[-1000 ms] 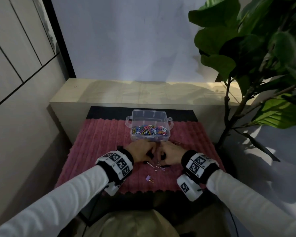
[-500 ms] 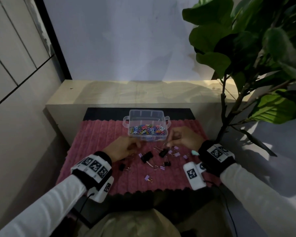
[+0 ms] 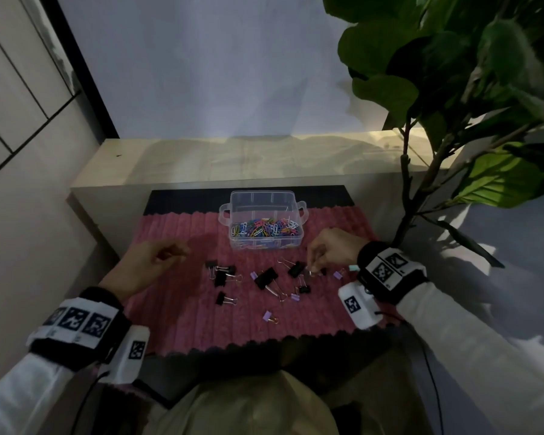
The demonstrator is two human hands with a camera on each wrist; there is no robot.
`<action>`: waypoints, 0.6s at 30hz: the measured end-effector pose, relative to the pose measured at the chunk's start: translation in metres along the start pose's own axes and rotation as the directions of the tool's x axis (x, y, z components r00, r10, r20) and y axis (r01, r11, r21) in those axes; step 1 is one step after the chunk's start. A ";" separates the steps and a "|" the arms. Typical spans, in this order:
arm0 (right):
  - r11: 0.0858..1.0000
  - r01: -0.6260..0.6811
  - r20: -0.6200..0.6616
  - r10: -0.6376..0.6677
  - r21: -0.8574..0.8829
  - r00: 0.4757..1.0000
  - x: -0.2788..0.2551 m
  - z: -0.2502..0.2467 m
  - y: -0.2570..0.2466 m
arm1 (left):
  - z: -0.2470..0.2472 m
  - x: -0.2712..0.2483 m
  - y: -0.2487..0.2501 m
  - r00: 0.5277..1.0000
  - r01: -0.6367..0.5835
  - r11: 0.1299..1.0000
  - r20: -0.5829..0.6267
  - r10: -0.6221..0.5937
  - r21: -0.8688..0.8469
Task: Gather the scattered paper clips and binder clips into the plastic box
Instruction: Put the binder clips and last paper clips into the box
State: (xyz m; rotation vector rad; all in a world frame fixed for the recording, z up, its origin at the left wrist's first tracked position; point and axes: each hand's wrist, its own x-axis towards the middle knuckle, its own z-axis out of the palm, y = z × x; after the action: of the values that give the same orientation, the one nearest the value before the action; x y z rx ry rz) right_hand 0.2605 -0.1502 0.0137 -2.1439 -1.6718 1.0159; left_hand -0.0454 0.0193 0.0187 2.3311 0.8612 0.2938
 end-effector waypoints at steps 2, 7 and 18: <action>0.996 0.001 0.029 0.002 -0.094 1.000 -0.002 -0.003 -0.001 | 0.006 0.003 0.008 0.999 -0.023 0.999 0.034 0.022 0.034; 0.912 0.082 0.031 -0.076 -0.403 0.997 0.000 0.016 -0.002 | 0.027 0.021 0.032 0.992 -0.074 0.995 0.103 0.067 0.065; 0.982 0.179 -0.315 -0.151 0.062 0.937 0.019 -0.020 -0.010 | -0.002 0.000 -0.001 0.999 0.024 0.998 0.037 -0.026 0.063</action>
State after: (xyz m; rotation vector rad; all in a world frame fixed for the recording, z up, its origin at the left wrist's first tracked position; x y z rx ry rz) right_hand 0.2684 -0.1248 0.0268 -1.9471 -1.5890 0.6542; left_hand -0.0474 0.0208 0.0197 2.3738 0.8920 0.2146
